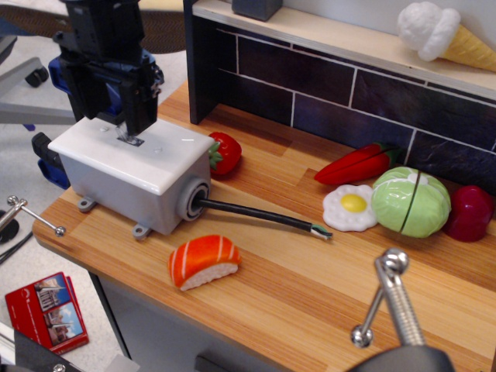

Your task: Move light switch to the right

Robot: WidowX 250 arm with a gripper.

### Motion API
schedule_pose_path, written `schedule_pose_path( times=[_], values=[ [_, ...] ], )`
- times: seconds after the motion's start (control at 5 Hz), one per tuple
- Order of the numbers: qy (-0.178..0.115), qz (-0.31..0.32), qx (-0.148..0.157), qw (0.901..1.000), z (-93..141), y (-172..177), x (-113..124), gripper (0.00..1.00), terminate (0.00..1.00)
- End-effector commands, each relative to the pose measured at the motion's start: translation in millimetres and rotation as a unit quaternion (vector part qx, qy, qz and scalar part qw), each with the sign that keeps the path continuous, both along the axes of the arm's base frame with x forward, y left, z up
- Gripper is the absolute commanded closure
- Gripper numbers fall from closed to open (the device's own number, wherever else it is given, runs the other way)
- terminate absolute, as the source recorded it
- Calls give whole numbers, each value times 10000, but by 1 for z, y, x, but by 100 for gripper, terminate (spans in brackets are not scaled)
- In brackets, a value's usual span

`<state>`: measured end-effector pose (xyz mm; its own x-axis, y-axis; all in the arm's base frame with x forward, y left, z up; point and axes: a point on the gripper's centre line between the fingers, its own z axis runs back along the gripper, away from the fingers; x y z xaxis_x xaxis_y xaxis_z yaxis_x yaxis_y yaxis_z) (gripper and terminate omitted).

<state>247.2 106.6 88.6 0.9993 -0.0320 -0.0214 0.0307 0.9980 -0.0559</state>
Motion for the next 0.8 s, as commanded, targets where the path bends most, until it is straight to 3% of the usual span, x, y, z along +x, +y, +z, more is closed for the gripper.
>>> schedule_pose_path(
  times=[0.0,0.6],
  values=[
    [-276,69,146,9995,-2,6,-2,0,0],
    [-347,215,164,9990,-11,-12,2,0,0]
  ],
)
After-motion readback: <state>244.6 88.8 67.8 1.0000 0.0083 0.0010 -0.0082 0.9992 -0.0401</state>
